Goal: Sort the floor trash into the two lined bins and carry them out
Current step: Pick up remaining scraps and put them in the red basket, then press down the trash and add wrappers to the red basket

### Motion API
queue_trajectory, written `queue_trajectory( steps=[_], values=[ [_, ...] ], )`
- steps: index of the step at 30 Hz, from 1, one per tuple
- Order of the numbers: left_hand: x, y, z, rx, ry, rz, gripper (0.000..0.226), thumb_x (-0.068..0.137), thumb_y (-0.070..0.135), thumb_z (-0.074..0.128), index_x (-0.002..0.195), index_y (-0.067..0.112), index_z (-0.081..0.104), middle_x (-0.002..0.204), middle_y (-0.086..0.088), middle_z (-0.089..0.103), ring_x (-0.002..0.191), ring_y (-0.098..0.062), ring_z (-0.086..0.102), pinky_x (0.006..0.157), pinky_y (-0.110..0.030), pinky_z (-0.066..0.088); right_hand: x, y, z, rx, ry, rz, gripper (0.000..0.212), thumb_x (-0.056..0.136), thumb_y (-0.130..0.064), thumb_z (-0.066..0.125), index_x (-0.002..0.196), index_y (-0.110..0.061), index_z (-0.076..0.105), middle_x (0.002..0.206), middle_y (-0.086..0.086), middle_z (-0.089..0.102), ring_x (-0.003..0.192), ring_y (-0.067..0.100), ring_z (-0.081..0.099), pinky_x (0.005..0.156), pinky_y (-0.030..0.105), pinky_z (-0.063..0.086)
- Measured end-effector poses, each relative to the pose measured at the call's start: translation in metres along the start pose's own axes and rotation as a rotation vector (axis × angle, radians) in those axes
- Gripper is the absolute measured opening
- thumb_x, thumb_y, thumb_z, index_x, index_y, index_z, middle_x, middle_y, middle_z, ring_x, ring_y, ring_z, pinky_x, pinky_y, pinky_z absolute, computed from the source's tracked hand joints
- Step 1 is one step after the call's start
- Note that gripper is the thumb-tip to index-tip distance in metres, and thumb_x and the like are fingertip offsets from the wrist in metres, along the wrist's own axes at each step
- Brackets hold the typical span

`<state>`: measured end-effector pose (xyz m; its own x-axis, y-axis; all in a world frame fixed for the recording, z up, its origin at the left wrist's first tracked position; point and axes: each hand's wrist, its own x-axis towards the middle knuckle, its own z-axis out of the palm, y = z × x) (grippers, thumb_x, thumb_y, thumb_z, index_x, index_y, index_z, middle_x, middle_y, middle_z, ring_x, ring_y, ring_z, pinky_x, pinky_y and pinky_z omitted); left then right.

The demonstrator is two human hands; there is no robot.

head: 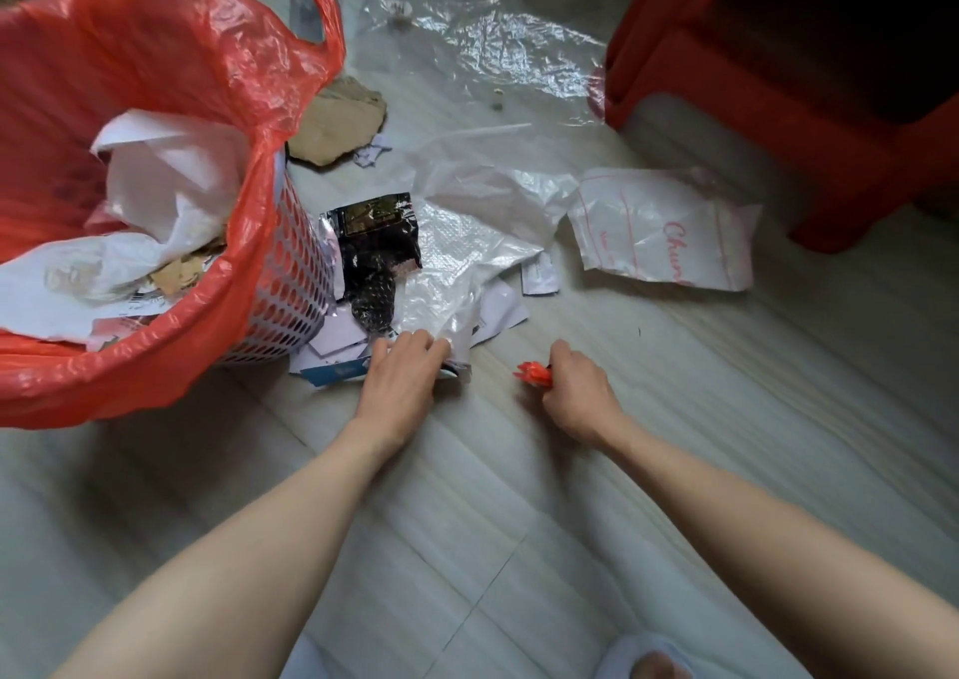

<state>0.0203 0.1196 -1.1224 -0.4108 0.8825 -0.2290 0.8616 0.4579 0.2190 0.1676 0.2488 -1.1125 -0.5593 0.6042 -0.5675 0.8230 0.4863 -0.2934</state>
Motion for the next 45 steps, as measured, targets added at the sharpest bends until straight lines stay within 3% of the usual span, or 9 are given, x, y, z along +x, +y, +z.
queue_trajectory(
  steps=[8,17,23,25,28,31,33,37,45],
  values=[
    [0.018,0.03,-0.046,-0.12,0.055,0.038,0.051,0.087,0.003,0.047,0.135,0.017,0.035,0.114,-0.008,0.055,0.11,-0.029,0.046,0.09,-0.035,0.029,0.005,0.008,-0.044,0.292,0.22,0.109,0.013,0.091,-0.013,0.052,0.09,-0.009,0.04,0.108,0.019,0.055,0.098,0.037,0.053,0.07,0.032,0.031],
    [0.031,0.048,-0.075,-0.235,0.119,0.146,0.03,0.079,0.002,0.054,0.106,0.015,0.059,0.101,-0.006,0.062,0.103,-0.027,0.048,0.082,-0.039,0.035,0.0,-0.004,-0.093,0.702,0.503,0.213,0.018,0.081,-0.006,0.055,0.098,-0.007,0.053,0.089,0.007,0.055,0.087,0.027,0.054,0.071,0.032,0.041],
    [0.06,0.047,-0.124,-0.607,0.352,0.03,0.021,0.068,0.002,0.046,0.085,0.013,0.045,0.099,-0.009,0.062,0.096,-0.03,0.056,0.08,-0.047,0.048,-0.001,-0.008,-0.105,0.831,0.577,0.234,0.016,0.082,-0.011,0.057,0.098,-0.009,0.059,0.092,0.011,0.063,0.094,0.03,0.06,0.081,0.037,0.047],
    [0.061,0.051,-0.146,-0.727,0.432,-0.019,0.022,0.075,-0.003,0.049,0.09,0.013,0.049,0.102,-0.008,0.062,0.101,-0.025,0.057,0.084,-0.045,0.049,-0.002,-0.012,-0.113,0.862,0.6,0.223,0.01,0.082,-0.012,0.057,0.092,-0.013,0.056,0.087,0.007,0.06,0.09,0.029,0.059,0.078,0.037,0.046],
    [0.058,0.058,-0.187,-0.986,0.485,-0.011,0.028,0.084,-0.011,0.048,0.104,0.008,0.055,0.1,0.005,0.062,0.097,0.008,0.057,0.088,-0.015,0.048,-0.004,-0.022,-0.132,0.937,0.651,0.206,0.016,0.08,-0.013,0.058,0.096,-0.013,0.06,0.086,0.005,0.061,0.085,0.024,0.057,0.072,0.031,0.041],
    [0.06,0.056,-0.231,-1.141,0.545,-0.036,0.041,0.083,-0.013,0.043,0.119,0.005,0.053,0.112,-0.002,0.059,0.109,-0.008,0.055,0.097,-0.027,0.047,-0.006,-0.038,-0.157,1.032,0.68,0.161,0.011,0.078,-0.012,0.058,0.087,-0.017,0.058,0.076,0.003,0.062,0.079,0.024,0.058,0.073,0.036,0.047],
    [0.057,0.054,-0.257,-1.223,0.581,-0.047,0.045,0.083,-0.014,0.039,0.106,0.02,0.057,0.108,-0.001,0.058,0.107,-0.018,0.054,0.09,-0.034,0.049,-0.009,-0.051,-0.174,1.059,0.688,0.103,0.012,0.075,-0.011,0.059,0.075,-0.023,0.053,0.069,0.001,0.06,0.074,0.025,0.059,0.075,0.042,0.052],
    [0.048,0.041,-0.304,-1.288,0.677,-0.041,0.037,0.086,-0.008,0.043,0.092,0.028,0.052,0.082,0.004,0.056,0.072,-0.009,0.054,0.054,-0.016,0.045,-0.019,-0.082,-0.213,0.989,0.727,-0.017,0.008,0.079,-0.012,0.058,0.079,-0.02,0.055,0.079,0.005,0.062,0.079,0.026,0.059,0.075,0.04,0.05],
    [-0.007,-0.026,-0.376,-1.443,0.846,0.049,0.033,0.093,0.001,0.045,0.07,0.021,0.057,0.053,0.007,0.048,0.047,-0.006,0.043,0.05,-0.019,0.036,-0.048,-0.179,-0.262,1.015,0.637,-0.293,0.004,0.088,-0.02,0.058,0.087,-0.016,0.055,0.07,-0.003,0.056,0.059,0.011,0.052,0.05,0.022,0.041]
  ],
)
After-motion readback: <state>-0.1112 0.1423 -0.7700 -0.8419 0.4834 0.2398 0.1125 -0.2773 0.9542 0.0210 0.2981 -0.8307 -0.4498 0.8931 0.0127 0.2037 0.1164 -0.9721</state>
